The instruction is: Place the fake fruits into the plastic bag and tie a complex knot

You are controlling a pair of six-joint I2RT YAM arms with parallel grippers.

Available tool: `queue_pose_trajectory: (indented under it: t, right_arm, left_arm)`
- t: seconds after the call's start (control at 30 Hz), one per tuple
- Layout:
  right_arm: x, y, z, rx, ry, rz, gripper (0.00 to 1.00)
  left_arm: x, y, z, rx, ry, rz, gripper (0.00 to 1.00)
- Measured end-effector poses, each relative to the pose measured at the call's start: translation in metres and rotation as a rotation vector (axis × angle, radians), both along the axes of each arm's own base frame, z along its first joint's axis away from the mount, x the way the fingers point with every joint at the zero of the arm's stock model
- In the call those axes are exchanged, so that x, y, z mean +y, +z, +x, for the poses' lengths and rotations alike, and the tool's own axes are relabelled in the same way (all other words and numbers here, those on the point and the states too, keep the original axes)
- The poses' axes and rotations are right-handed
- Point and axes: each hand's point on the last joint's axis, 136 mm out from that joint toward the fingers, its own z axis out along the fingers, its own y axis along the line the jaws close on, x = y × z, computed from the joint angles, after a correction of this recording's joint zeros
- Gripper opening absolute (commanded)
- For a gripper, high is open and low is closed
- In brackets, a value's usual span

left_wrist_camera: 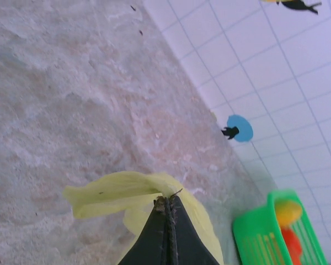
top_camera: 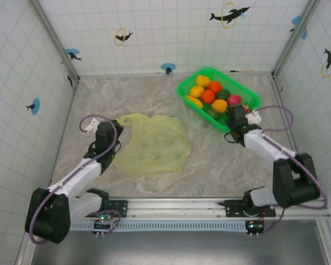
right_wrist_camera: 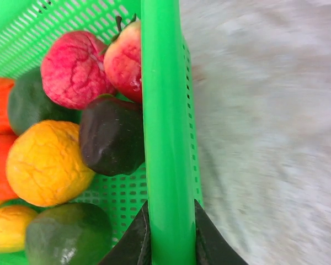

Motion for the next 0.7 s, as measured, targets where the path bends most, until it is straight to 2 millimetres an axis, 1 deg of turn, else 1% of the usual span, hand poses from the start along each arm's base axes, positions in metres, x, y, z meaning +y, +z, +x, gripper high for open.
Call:
queue_pose_trajectory:
  t: [0.07,0.13,0.2,0.23,0.3,0.37,0.43,0.47,0.5,0.57,0.67,0.7]
  right_arm:
    - [-0.009,0.003,-0.025,-0.040,-0.067,0.027,0.05]
    - [-0.012,0.000,-0.045,-0.056,-0.113,0.047,0.06]
    - [-0.011,-0.005,-0.056,-0.042,-0.151,0.063,0.07]
    - [-0.008,-0.008,-0.059,-0.036,-0.168,0.079,0.10]
    - [-0.002,-0.014,-0.064,-0.019,-0.195,0.111,0.33]
    - [0.005,-0.018,-0.070,-0.001,-0.196,0.118,0.53]
    - [0.011,-0.018,-0.074,0.008,-0.169,0.101,0.69]
    - [0.012,-0.017,-0.076,0.006,-0.154,0.087,0.72]
    - [0.013,-0.014,-0.077,0.003,-0.140,0.074,0.74]
    - [0.010,-0.005,-0.077,-0.017,-0.107,0.035,0.75]
    - [0.007,0.014,-0.077,-0.058,-0.034,-0.045,0.73]
    - [0.008,0.020,-0.077,-0.072,-0.004,-0.076,0.71]
  left_arm:
    - [0.006,-0.002,0.002,0.004,0.024,-0.008,0.00]
    - [0.007,-0.005,0.004,0.010,0.036,-0.023,0.00]
    - [0.007,-0.009,0.005,0.019,0.041,-0.036,0.00]
    - [0.006,-0.011,0.005,0.025,0.043,-0.045,0.00]
    - [0.006,-0.014,0.006,0.033,0.046,-0.058,0.00]
    - [0.005,-0.016,0.006,0.038,0.047,-0.070,0.00]
    - [0.003,-0.014,0.007,0.034,0.042,-0.077,0.00]
    - [0.002,-0.011,0.008,0.029,0.038,-0.080,0.00]
    - [0.002,-0.009,0.010,0.024,0.035,-0.080,0.00]
    - [-0.001,0.000,0.013,0.007,0.024,-0.081,0.00]
    - [-0.006,0.016,0.020,-0.027,-0.002,-0.082,0.00]
    - [-0.007,0.021,0.021,-0.037,-0.009,-0.082,0.00]
